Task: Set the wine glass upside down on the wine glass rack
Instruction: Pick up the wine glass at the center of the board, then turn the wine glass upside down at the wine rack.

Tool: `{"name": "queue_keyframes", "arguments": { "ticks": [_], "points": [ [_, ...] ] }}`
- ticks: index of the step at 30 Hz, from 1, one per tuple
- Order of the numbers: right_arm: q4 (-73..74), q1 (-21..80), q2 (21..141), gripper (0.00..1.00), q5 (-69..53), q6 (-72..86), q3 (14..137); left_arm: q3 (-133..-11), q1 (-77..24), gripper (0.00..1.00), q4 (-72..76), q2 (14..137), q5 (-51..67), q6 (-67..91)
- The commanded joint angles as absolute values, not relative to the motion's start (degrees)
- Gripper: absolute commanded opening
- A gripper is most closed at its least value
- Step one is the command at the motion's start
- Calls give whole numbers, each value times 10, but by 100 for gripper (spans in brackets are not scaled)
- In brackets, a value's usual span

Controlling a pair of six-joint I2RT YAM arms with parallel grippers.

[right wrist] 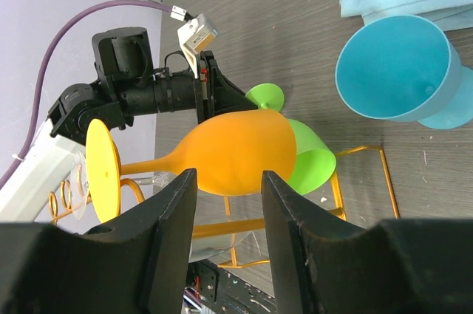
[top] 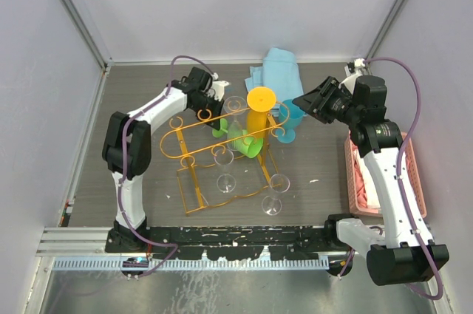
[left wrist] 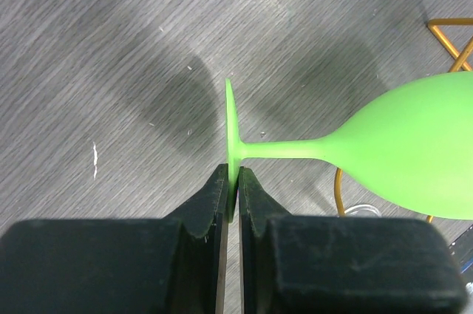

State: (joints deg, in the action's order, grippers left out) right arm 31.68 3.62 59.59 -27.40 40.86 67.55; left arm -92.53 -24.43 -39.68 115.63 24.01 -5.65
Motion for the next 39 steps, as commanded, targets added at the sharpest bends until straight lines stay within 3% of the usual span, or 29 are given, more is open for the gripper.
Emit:
{"name": "queue_keyframes", "arguments": {
  "ticks": [1,39],
  "points": [
    [288,33,587,46,-285,411,682,-930,-237,8,-396,1133,220,-63],
    [285,33,589,46,-283,414,678,-973,-199,4,-377,1147,177,1]
  ]
}}
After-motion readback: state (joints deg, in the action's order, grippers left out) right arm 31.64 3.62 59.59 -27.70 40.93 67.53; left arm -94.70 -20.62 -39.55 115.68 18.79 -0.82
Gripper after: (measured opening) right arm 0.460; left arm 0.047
